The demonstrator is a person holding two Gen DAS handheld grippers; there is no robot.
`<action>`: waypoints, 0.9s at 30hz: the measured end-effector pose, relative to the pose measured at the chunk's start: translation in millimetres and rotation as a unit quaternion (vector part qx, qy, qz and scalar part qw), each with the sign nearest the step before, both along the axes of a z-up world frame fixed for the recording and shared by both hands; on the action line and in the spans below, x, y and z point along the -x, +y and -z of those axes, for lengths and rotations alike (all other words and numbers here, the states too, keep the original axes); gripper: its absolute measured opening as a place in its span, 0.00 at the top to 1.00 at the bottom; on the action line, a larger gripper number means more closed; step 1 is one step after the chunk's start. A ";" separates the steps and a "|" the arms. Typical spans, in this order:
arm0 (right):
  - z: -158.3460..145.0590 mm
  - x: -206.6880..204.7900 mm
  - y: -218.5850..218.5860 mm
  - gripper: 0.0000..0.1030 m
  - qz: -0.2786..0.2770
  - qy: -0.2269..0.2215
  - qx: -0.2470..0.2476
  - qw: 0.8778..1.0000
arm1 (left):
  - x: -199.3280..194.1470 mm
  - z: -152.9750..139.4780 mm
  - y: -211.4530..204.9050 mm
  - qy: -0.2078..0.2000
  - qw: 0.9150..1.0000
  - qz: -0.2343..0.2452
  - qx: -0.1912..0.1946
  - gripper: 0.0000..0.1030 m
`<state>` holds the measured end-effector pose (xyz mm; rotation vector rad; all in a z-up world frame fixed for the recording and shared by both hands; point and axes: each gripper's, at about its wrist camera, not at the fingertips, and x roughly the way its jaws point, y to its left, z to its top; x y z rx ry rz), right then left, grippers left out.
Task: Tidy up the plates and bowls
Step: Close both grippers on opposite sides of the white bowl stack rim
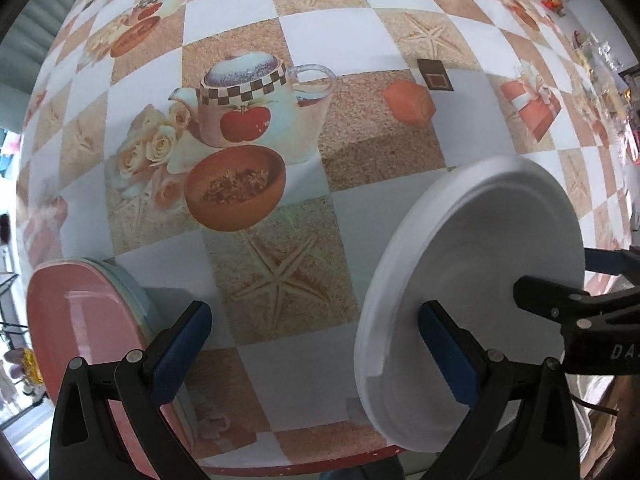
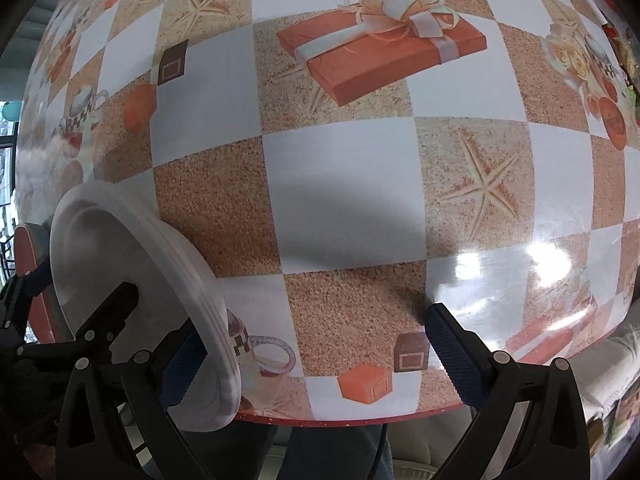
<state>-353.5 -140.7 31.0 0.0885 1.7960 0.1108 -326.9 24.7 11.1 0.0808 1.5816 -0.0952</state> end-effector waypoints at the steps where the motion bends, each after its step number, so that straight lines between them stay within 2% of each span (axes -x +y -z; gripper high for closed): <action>1: -0.2 2.7 1.3 0.00 0.001 0.000 -0.001 1.000 | 2.0 0.4 3.0 0.001 1.000 -0.004 0.002 0.00; 9: -8.4 2.4 -7.1 0.00 0.003 -0.005 -0.002 1.000 | 10.3 4.0 20.7 0.008 1.000 -0.015 0.011 0.00; 14: -4.6 -10.7 -14.9 0.00 0.000 0.016 -0.002 1.000 | -13.7 0.5 5.0 0.026 1.000 -0.014 0.009 0.01; 17: -6.8 -10.0 -12.9 0.03 0.004 0.018 0.000 1.000 | -24.9 -1.5 -6.2 0.031 0.999 -0.004 0.010 0.08; 20: -14.8 -5.4 -4.5 0.17 -0.001 0.015 -0.009 1.000 | -33.0 -6.2 -23.5 0.025 0.999 0.023 0.003 0.20; 22: -21.2 -2.5 3.4 0.34 -0.013 0.011 -0.020 1.000 | -33.7 -9.0 -30.7 0.023 0.999 0.039 -0.004 0.27; 23: -23.0 -0.8 6.0 0.38 -0.019 0.010 -0.023 0.999 | -35.0 -9.2 -34.6 0.025 0.999 0.044 -0.006 0.32; 26: -27.2 0.8 16.8 0.57 -0.027 0.015 -0.040 0.999 | -39.1 -10.0 -39.8 0.038 0.998 0.042 0.007 0.47; 27: -26.0 -1.4 17.7 0.68 -0.023 0.020 -0.048 0.998 | -39.5 -11.3 -42.3 0.040 0.998 0.042 0.012 0.58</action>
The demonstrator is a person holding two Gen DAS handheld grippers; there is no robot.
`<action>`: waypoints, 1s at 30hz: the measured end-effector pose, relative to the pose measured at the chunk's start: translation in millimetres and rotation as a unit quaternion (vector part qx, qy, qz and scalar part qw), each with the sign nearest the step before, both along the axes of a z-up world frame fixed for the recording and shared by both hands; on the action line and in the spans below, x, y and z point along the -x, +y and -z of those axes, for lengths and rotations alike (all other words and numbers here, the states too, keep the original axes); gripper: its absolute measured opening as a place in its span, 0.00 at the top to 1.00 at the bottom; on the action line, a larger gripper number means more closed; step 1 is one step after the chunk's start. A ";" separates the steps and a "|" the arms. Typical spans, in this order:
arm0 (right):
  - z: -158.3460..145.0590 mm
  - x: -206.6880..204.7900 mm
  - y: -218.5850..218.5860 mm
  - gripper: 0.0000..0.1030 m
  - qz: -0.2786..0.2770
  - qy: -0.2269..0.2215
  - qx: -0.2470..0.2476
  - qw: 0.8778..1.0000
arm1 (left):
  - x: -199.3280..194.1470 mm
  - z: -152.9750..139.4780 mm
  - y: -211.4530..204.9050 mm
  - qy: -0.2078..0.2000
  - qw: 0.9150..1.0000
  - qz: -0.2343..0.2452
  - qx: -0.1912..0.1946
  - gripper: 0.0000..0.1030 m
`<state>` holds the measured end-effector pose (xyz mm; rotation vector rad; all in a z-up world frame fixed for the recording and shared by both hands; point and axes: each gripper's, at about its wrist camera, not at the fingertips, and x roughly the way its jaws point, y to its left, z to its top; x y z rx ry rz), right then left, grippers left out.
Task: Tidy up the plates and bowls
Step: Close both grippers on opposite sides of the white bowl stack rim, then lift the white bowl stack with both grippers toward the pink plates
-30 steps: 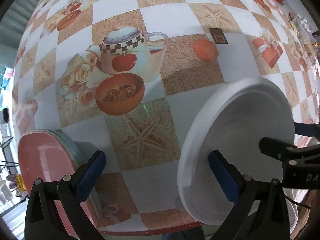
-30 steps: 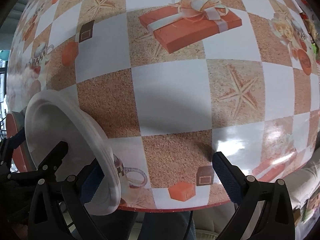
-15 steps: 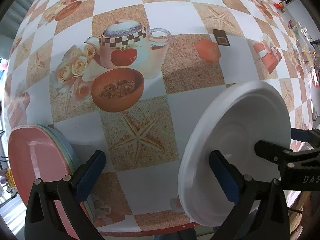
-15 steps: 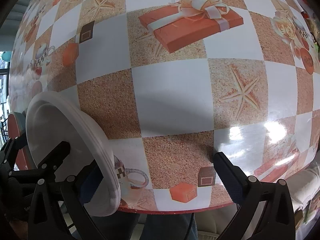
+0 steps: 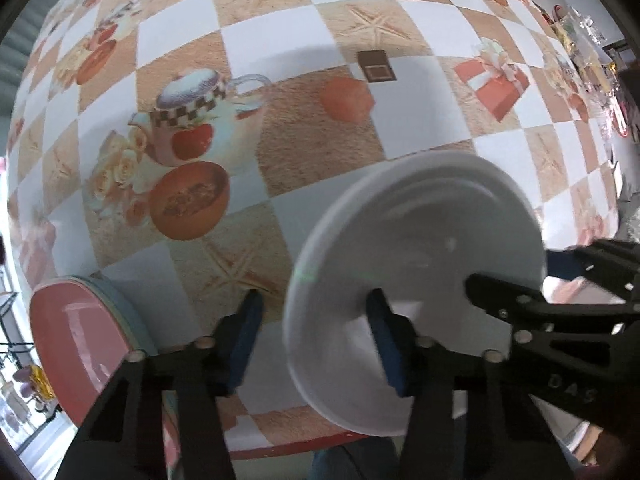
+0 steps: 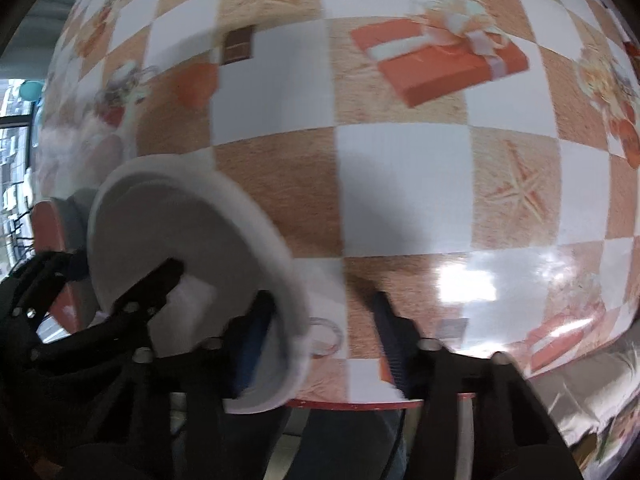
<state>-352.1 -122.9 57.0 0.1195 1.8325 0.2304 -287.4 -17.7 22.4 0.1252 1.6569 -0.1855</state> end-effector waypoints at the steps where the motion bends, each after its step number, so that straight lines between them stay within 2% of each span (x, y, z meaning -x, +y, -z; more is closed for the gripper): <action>1: 0.0 0.9 4.1 0.73 -0.001 0.007 0.000 1.000 | -0.4 -0.5 -2.6 0.002 1.000 0.002 0.010 0.62; 8: -5.1 4.1 21.5 0.74 0.000 0.017 0.008 1.000 | 4.4 -0.5 -11.5 -0.001 1.000 0.010 0.009 0.62; 12: 0.9 -1.1 19.3 0.74 -0.003 0.021 0.011 1.000 | 8.6 -3.3 8.3 0.001 1.000 0.000 0.013 0.62; 19: 3.6 2.7 46.2 0.74 -0.019 0.021 0.011 1.000 | 23.6 -8.4 29.0 0.003 1.000 -0.017 0.014 0.62; 26: 5.2 7.0 66.6 0.74 -0.025 0.021 0.013 0.999 | 20.9 -10.4 41.7 0.002 1.000 -0.024 0.016 0.62; 30: 13.9 -0.3 52.5 0.74 -0.023 0.018 0.013 0.999 | 29.9 -9.8 40.4 -0.008 1.000 -0.018 0.014 0.62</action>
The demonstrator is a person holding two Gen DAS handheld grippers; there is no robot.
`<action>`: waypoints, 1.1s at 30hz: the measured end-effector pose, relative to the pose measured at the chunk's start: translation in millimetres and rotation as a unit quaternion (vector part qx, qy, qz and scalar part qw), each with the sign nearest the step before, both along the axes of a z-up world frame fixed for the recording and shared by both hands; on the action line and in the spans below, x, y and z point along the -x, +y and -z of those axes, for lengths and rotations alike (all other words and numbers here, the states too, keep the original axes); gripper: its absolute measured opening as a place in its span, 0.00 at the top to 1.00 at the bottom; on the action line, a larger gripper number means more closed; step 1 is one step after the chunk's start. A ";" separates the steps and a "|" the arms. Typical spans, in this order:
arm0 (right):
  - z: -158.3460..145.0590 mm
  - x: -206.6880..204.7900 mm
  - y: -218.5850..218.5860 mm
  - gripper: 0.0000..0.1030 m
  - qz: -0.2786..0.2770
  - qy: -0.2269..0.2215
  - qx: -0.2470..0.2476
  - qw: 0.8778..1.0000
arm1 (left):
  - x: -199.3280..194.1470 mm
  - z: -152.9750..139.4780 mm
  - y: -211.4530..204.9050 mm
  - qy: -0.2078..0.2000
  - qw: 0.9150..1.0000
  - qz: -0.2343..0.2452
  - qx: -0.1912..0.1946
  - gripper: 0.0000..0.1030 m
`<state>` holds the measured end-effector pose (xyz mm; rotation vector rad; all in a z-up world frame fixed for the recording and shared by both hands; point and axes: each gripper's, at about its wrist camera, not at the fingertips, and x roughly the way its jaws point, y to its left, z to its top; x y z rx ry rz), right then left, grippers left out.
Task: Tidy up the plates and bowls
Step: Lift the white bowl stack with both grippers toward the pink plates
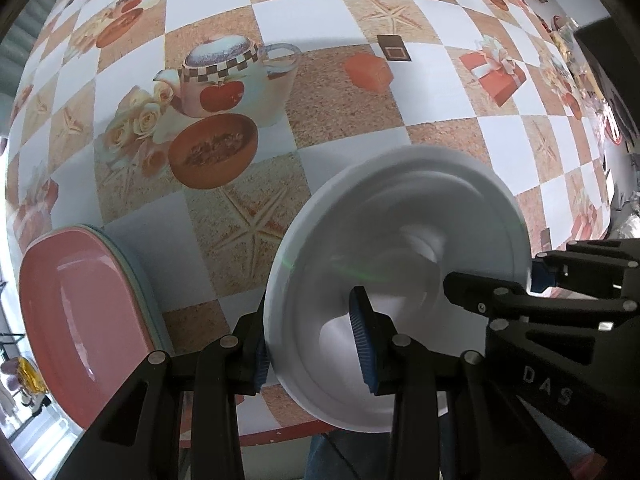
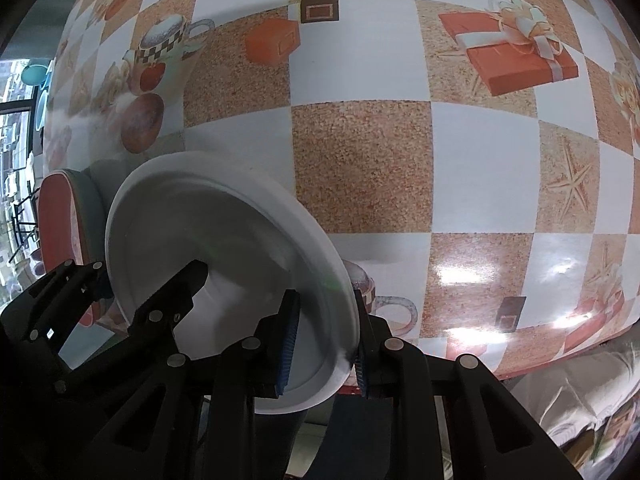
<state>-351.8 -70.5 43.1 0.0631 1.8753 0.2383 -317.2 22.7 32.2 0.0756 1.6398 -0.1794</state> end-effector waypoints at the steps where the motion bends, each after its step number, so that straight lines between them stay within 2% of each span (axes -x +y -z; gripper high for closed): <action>1: -0.7 0.5 1.5 0.74 0.000 -0.002 0.001 1.000 | 0.8 -1.6 -0.9 -0.001 1.000 -0.001 0.000 0.62; 12: -0.4 5.6 -6.7 0.74 0.002 -0.006 -0.001 1.000 | 10.6 -4.3 -7.0 -0.006 1.000 -0.002 -0.001 0.62; 33: -4.1 6.1 -7.9 0.74 0.001 -0.010 0.001 1.000 | 4.6 -3.4 -4.2 -0.002 1.000 -0.007 0.002 0.62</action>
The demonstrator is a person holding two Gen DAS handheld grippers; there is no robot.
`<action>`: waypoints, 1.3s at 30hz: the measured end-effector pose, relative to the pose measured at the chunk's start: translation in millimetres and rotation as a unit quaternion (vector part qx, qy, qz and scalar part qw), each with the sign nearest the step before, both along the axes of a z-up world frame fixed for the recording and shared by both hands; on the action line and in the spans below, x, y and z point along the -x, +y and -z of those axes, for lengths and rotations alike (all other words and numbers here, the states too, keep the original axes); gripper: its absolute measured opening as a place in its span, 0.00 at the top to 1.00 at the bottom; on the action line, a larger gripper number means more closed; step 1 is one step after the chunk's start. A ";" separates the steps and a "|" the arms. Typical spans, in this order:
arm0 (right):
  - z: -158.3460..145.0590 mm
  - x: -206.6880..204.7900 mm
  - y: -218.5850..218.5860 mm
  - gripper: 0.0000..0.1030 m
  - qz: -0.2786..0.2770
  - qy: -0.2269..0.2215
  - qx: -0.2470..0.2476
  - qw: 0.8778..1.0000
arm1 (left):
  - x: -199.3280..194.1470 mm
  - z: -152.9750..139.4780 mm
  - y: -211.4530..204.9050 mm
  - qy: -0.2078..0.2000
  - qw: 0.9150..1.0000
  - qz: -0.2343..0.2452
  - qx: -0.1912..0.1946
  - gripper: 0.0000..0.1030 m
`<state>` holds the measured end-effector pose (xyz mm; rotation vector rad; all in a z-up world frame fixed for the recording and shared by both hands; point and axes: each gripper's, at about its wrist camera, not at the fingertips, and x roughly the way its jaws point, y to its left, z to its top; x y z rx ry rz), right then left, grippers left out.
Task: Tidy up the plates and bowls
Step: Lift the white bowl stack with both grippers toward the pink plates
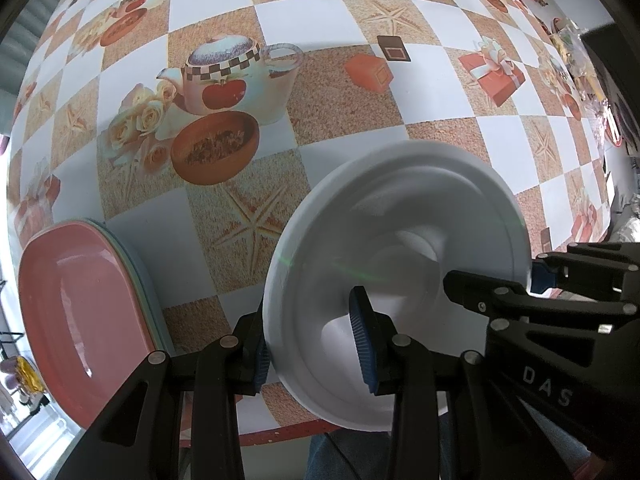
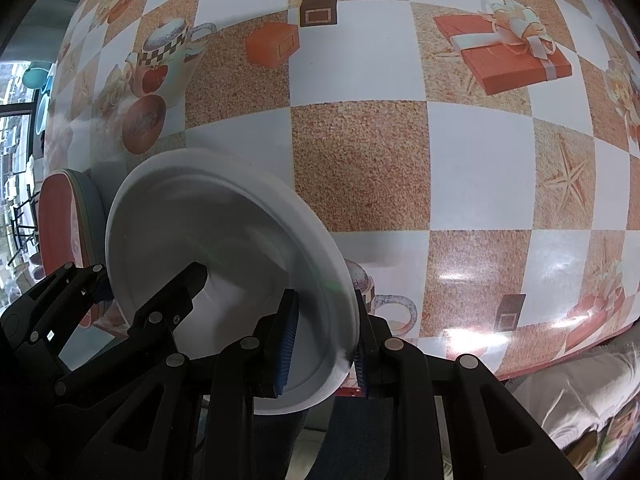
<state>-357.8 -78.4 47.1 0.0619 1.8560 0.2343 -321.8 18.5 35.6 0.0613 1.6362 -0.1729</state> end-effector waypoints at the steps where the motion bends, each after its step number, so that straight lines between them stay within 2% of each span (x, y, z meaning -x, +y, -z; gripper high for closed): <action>1: -0.3 1.1 0.4 0.74 -0.001 0.002 0.000 1.000 | 0.2 0.0 0.9 0.000 1.000 -0.002 0.001 0.62; 9: -1.1 2.4 -1.7 0.74 0.004 0.021 0.001 1.000 | 7.5 -0.5 2.4 0.011 1.000 -0.003 0.009 0.62; 16: -8.4 -9.3 0.3 0.74 0.002 0.019 -0.001 1.000 | 13.5 -5.9 8.1 0.006 1.000 -0.006 0.012 0.62; 29: -37.2 -34.7 39.2 0.74 -0.037 -0.007 -0.012 0.999 | 17.2 -49.2 35.2 -0.041 0.999 -0.027 -0.016 0.62; 39: -49.8 -42.3 83.7 0.74 -0.074 -0.024 -0.022 0.997 | 33.4 -74.2 67.8 -0.059 0.995 -0.072 -0.025 0.62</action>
